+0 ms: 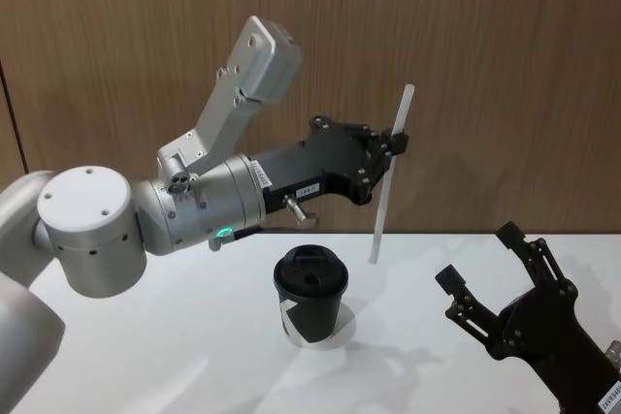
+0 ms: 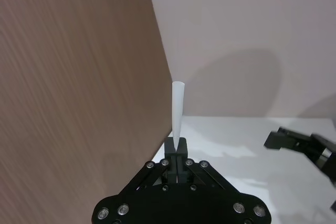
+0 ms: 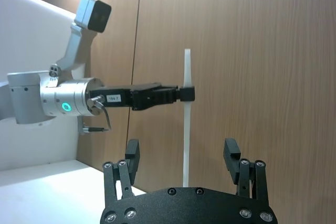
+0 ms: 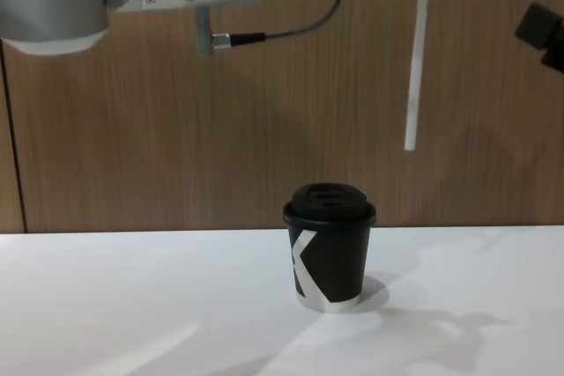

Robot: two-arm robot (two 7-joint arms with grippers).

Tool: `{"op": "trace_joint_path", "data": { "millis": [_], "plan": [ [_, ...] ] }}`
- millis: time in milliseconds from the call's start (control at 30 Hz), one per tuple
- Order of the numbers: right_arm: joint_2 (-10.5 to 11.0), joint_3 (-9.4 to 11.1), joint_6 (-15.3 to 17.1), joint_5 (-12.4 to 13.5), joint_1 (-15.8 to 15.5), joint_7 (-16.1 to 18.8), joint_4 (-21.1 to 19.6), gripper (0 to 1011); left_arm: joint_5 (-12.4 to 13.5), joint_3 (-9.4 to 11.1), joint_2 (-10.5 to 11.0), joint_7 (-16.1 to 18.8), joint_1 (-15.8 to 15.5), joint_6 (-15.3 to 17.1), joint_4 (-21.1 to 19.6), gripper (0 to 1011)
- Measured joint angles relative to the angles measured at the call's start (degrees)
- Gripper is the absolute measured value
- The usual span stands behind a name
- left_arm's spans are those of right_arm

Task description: Pick up the straw with one hand, pass it to the other hand, and insert it into the cup.

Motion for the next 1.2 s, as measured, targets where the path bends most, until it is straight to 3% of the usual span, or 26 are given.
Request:
{"op": "trace_joint_path", "data": {
  "millis": [433, 767, 1200],
  "plan": [
    [0.00, 0.00, 0.00, 0.00, 0.00, 0.00, 0.00, 1001, -2.95, -2.20, 0.36, 7.11, 4.67, 5.74, -8.70, 6],
    [0.00, 0.00, 0.00, 0.00, 0.00, 0.00, 0.00, 1001, -3.05, -3.18, 1.54, 11.94, 7.06, 10.33, -14.57, 6],
    [0.00, 0.00, 0.00, 0.00, 0.00, 0.00, 0.00, 1001, -2.13, -4.42, 2.99, 15.02, 9.26, 13.05, -18.74, 6]
  ]
}}
